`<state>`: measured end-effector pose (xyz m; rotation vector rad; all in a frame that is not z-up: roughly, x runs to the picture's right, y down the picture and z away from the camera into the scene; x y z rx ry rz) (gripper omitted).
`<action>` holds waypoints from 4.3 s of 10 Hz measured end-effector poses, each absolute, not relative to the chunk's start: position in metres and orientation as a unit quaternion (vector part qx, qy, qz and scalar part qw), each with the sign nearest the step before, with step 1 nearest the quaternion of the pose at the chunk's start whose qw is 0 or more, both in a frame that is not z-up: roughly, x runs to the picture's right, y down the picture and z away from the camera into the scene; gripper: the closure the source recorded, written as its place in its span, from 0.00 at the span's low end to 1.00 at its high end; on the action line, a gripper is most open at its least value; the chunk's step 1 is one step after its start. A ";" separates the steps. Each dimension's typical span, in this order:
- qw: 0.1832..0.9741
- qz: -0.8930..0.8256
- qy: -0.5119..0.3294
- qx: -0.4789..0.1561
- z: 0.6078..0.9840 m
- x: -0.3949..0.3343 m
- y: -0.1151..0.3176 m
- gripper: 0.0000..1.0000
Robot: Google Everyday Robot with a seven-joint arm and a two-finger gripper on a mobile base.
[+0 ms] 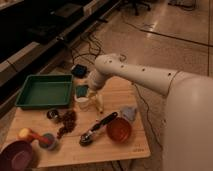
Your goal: Place sponge in tray
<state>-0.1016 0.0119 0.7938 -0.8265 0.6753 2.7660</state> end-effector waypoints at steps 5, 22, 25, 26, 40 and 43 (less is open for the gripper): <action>0.089 0.929 0.227 -0.278 0.794 -0.102 0.012 0.82; 0.304 0.915 0.203 -0.168 0.778 -0.149 0.024 0.82; 0.370 0.897 0.162 -0.178 0.760 -0.176 0.024 0.82; 0.372 0.896 0.161 -0.180 0.759 -0.179 0.024 0.82; 0.371 0.897 0.162 -0.180 0.761 -0.178 0.025 0.82; 0.371 0.896 0.162 -0.180 0.761 -0.178 0.025 0.82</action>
